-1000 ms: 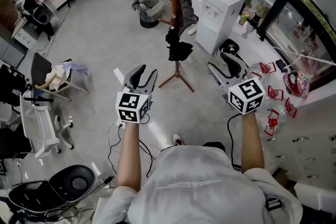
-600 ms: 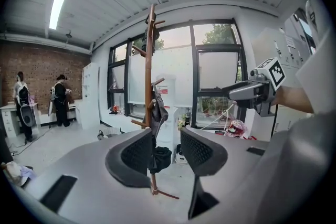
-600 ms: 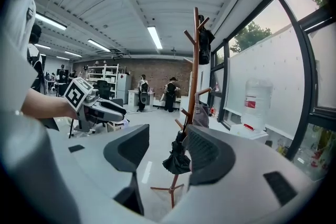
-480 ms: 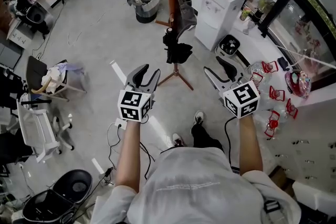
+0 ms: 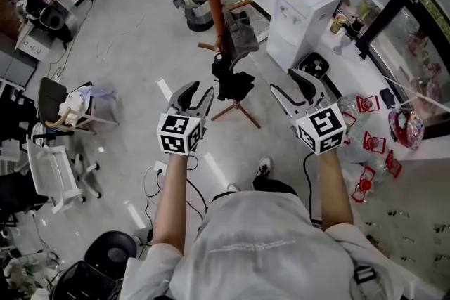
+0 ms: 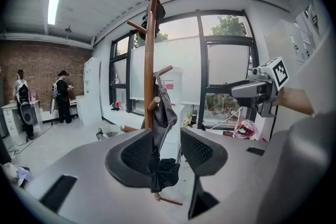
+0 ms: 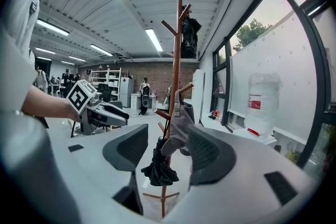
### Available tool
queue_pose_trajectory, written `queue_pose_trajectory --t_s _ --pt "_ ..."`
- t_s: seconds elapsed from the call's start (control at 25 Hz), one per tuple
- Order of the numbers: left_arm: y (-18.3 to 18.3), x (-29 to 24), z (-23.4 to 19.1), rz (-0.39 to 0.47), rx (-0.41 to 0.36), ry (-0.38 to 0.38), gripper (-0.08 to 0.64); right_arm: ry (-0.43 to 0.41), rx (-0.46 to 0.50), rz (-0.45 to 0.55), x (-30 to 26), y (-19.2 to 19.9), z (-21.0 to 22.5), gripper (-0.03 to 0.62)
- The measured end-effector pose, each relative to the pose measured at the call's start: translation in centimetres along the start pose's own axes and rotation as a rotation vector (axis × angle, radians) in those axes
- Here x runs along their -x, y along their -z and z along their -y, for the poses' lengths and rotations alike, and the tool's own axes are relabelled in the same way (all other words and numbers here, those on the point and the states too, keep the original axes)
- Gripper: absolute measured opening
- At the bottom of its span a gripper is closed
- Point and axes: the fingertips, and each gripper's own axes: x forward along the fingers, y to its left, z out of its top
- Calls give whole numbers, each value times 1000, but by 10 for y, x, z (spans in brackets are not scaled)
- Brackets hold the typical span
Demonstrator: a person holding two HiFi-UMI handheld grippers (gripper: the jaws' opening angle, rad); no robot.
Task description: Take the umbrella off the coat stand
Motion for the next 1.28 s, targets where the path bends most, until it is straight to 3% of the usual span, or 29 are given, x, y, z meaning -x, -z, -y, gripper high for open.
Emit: queue_pose_trajectory --t_s 0.24,0.44,1.0,1.28 --pt "-9 -42 -6 -16 19 -28 184 -62 7 32 -20 4 30 245" --pt "4 -71 -19 -61 28 -24 184 -128 -61 10 -39 16 36 239" --pt "59 -145 -56 -170 86 66 222 -16 -210 -64 -75 39 33 213" --pt "79 -165 -52 -212 87 126 239 22 -209 -132 -77 54 27 215"
